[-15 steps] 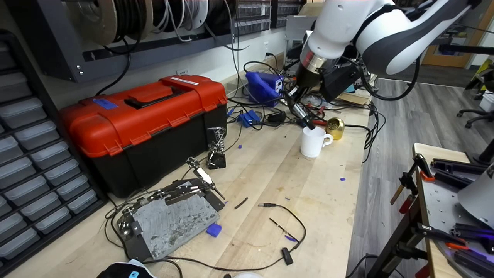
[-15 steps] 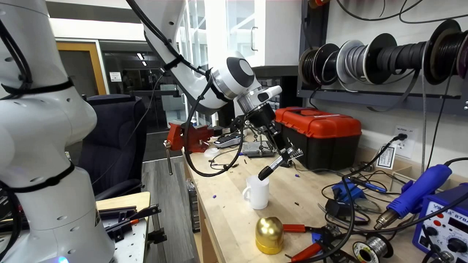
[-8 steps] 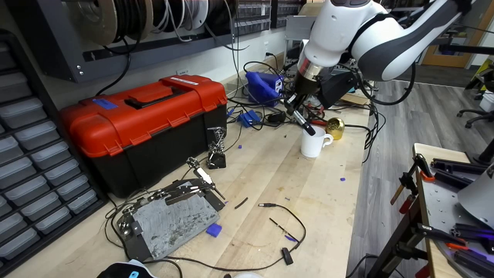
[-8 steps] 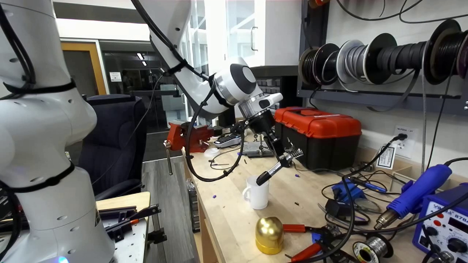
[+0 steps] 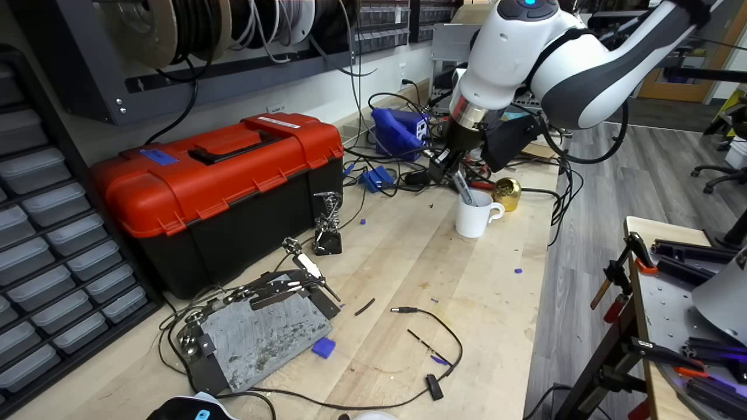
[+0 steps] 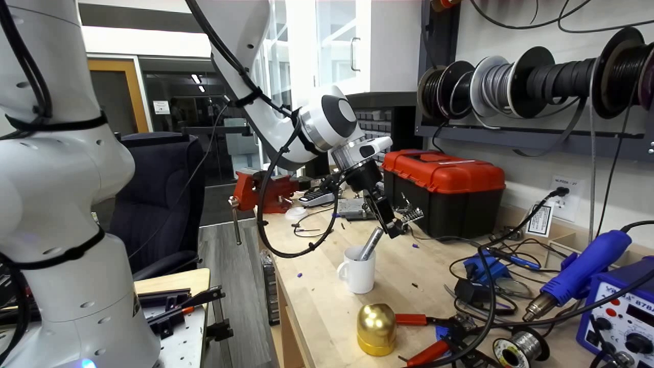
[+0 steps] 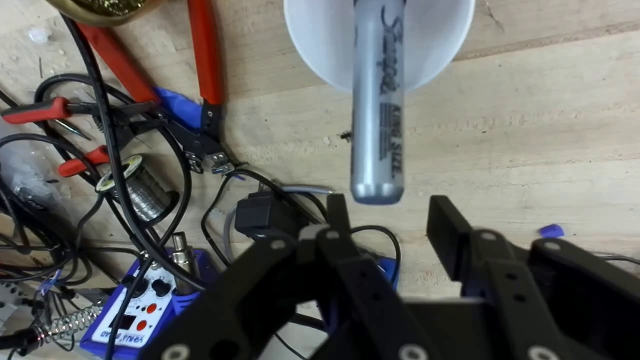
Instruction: Pick the marker and put it in the cup
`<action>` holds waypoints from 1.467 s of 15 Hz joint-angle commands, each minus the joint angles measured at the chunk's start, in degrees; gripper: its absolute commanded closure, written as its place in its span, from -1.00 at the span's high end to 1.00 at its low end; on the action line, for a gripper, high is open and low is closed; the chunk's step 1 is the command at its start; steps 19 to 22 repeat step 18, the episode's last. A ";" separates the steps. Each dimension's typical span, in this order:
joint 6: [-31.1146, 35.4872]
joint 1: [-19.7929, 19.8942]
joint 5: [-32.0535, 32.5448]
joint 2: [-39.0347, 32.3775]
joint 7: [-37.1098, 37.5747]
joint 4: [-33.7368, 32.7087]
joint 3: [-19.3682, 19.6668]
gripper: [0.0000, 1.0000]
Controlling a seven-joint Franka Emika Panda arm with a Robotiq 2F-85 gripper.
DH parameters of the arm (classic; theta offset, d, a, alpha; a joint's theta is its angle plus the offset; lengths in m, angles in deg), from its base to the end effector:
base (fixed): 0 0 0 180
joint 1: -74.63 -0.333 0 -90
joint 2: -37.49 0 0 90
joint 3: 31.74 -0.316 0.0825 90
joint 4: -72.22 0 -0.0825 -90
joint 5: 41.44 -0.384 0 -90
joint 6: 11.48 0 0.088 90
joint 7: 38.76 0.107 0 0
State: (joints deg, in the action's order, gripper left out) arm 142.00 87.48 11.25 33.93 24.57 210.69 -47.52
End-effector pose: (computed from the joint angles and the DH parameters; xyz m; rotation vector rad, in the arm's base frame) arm 0.4993 0.0506 0.2980 2.7731 -0.3644 0.5886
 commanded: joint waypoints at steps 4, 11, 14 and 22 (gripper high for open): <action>0.31 -0.50 2.04 1.05 4.58 3.45 -0.17 0.87; 0.06 -0.20 0.15 -0.05 1.82 2.54 -0.25 1.00; 0.06 -0.20 0.14 -0.06 1.82 2.54 -0.25 1.00; 0.06 -0.20 0.14 -0.06 1.82 2.54 -0.25 1.00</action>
